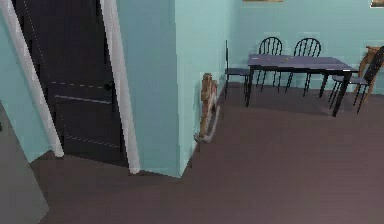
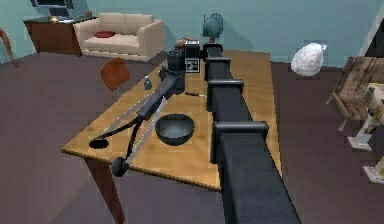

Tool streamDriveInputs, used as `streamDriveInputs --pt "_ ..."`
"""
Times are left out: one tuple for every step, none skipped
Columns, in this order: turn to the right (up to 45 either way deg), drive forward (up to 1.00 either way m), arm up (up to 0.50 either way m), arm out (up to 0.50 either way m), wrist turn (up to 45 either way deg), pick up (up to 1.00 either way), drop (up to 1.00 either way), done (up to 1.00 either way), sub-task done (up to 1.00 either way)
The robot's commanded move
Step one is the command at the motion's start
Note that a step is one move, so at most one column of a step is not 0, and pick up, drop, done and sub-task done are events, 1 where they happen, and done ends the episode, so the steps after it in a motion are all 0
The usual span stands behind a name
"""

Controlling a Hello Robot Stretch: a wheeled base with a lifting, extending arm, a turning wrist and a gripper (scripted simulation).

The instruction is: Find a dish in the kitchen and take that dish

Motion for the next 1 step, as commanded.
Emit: streamDriveInputs --pt "0.0 0.0 0.0 0.0 45.0 0.0 0.0 0.0 0.0"
